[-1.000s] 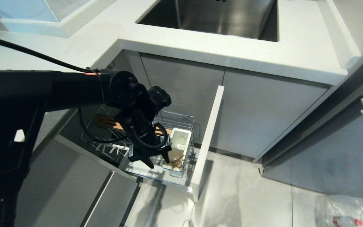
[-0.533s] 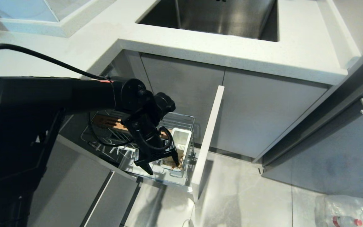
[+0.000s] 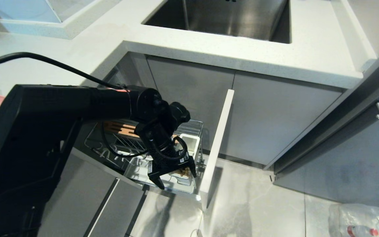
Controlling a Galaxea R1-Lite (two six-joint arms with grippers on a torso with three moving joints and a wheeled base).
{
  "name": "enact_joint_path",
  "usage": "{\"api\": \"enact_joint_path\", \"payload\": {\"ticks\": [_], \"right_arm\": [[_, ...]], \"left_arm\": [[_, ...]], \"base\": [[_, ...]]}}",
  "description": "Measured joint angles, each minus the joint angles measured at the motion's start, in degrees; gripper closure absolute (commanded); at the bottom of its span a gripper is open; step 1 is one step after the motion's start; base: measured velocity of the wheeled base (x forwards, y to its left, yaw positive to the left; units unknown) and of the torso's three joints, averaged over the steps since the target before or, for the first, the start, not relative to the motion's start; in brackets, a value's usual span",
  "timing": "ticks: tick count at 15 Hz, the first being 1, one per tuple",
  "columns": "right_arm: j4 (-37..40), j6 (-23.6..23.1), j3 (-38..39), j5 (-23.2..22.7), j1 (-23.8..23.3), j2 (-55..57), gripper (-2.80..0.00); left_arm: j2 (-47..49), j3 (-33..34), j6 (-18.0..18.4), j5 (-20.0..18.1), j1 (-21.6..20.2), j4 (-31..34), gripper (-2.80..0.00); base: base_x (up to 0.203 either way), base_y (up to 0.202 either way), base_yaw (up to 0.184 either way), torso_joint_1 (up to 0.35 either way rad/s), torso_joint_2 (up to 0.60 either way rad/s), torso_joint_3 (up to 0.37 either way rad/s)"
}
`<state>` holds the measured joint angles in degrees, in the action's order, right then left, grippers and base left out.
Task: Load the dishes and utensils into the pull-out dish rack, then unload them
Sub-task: Take the chopsticks out of the cupboard
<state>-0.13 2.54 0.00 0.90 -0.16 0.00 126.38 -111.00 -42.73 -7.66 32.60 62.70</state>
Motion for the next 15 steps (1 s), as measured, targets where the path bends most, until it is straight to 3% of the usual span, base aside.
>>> {"api": "enact_joint_path", "payload": {"ticks": [4, 10, 15], "right_arm": [[-0.02, 0.0, 0.0, 0.0, -0.02, 0.0, 0.0], [-0.02, 0.0, 0.0, 0.0, -0.02, 0.0, 0.0], [0.0, 0.0, 0.0, -0.02, -0.02, 0.0, 0.0]], "left_arm": [[0.22, -0.02, -0.01, -0.33, 0.0, -0.08, -2.8], [1.67, -0.26, -3.16, 0.05, -0.21, -1.79, -2.8], [2.84, -0.35, -4.81, 3.41, -0.83, -2.04, -2.8]], "base": [[0.0, 0.0, 0.0, 0.0, 0.0, 0.0], [0.0, 0.0, 0.0, 0.0, 0.0, 0.0], [0.0, 0.0, 0.0, 0.0, 0.0, 0.0]]}}
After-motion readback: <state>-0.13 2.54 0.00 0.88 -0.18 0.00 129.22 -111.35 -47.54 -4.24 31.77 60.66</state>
